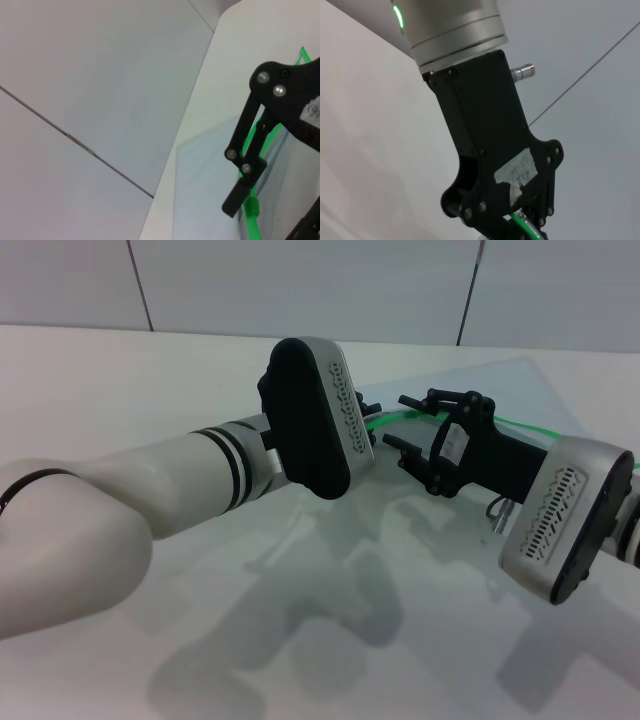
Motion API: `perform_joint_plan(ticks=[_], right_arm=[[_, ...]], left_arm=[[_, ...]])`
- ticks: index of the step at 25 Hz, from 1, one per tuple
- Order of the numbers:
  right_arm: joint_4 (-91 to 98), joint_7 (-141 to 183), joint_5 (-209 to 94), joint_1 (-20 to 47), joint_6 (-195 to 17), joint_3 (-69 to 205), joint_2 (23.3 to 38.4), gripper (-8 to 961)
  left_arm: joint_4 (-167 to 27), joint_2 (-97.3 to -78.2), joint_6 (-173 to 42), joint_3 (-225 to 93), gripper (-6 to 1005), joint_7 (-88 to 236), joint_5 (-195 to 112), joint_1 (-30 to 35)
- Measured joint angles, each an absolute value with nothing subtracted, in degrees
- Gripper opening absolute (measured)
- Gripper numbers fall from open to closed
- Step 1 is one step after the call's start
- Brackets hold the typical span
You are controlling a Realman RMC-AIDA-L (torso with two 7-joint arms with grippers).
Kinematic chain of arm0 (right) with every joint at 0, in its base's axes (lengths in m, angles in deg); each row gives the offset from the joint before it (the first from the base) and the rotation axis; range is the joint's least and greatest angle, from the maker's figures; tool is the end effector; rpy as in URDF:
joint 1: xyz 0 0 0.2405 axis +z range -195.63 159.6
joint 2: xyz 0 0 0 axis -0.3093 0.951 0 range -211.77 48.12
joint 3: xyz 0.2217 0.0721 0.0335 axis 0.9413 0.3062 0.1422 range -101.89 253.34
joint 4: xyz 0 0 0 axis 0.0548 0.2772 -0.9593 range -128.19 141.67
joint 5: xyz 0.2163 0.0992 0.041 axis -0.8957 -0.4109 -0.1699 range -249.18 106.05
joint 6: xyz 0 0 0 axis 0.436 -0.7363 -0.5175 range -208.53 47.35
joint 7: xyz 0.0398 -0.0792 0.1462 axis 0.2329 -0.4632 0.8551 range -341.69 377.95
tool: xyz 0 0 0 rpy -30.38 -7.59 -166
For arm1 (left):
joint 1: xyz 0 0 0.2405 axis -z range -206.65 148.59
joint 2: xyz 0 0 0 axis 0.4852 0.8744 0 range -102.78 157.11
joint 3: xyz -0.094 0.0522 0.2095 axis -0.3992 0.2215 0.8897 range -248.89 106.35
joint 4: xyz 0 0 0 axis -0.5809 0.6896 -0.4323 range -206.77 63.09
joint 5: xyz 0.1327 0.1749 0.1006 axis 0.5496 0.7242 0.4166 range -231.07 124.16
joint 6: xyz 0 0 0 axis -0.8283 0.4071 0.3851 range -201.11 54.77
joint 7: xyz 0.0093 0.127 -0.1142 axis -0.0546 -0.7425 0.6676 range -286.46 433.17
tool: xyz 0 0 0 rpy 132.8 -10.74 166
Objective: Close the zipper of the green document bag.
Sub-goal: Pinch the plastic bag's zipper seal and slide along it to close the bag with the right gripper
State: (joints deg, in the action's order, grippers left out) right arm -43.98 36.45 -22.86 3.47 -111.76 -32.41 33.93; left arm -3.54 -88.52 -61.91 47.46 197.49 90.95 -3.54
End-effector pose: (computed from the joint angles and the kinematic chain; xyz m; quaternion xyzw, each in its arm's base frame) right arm 0.1876 0.3959 -0.1003 -0.9045 -0.1782 0.0853 0.3781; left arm -0.1232 0.4080 -0.1138 -0.9082 0.1235 0.0089 0.3997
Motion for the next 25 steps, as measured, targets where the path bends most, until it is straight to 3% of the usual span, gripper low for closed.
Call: perform_joint_plan(ticks=[25], right_arm=[[-44.0, 37.0, -23.1, 4.2, -110.0, -31.7, 34.19, 223]], left_arm=[[-3.5, -88.76, -61.8, 47.5, 55, 197.5, 90.9, -3.3]])
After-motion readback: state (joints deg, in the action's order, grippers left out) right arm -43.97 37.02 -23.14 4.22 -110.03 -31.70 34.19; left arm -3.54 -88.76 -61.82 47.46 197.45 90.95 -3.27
